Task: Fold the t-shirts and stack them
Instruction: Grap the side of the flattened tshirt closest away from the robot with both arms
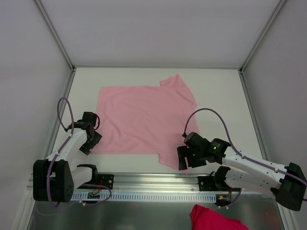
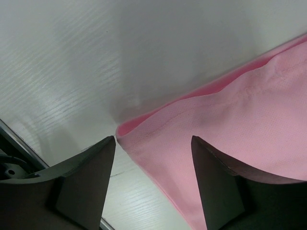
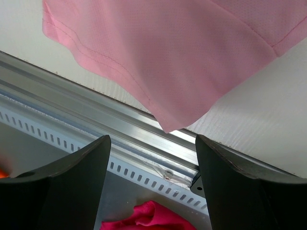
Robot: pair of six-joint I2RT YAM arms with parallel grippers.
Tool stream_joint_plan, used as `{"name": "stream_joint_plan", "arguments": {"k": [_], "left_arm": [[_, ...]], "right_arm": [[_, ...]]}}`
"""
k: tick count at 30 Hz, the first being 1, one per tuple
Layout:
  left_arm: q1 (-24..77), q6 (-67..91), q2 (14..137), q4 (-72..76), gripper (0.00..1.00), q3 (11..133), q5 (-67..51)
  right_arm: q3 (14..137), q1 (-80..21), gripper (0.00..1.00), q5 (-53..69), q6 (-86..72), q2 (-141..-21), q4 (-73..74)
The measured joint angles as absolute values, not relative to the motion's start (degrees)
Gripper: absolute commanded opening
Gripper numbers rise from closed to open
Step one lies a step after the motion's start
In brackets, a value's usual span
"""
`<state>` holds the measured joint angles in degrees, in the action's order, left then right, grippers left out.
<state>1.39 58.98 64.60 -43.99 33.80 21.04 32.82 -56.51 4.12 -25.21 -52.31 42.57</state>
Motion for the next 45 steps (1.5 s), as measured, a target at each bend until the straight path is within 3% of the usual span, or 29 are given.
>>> {"name": "stream_joint_plan", "arguments": {"k": [13, 26, 31, 36, 39, 45], "left_arm": [[1.02, 59.09, 64.20, -45.41, 0.39, 33.80, 21.08], [1.02, 59.00, 62.98, -47.48, 0.40, 33.82, 21.06], [1.02, 59.00, 61.71, -48.49, 0.30, 33.82, 21.04], [1.02, 58.96, 60.60, -48.88, 0.29, 33.82, 20.95], [1.02, 58.96, 60.51, -48.93, 0.29, 33.82, 20.84], [1.02, 58.94, 60.36, -48.97, 0.28, 33.82, 20.36]], "right_arm": [[32.82, -56.51, 0.76, 4.51, -25.04, -53.04, 42.30], [33.28, -56.51, 0.76, 4.05, -24.75, -54.52, 42.22], [33.63, -56.51, 0.75, 3.92, -24.77, -57.74, 41.23], [33.65, -56.51, 0.73, 3.60, -24.84, -62.00, 40.16], [33.34, -56.51, 0.70, 3.42, -24.91, -63.68, 39.07], [32.10, -56.51, 0.51, 3.42, -25.23, -64.93, 37.36]]}}
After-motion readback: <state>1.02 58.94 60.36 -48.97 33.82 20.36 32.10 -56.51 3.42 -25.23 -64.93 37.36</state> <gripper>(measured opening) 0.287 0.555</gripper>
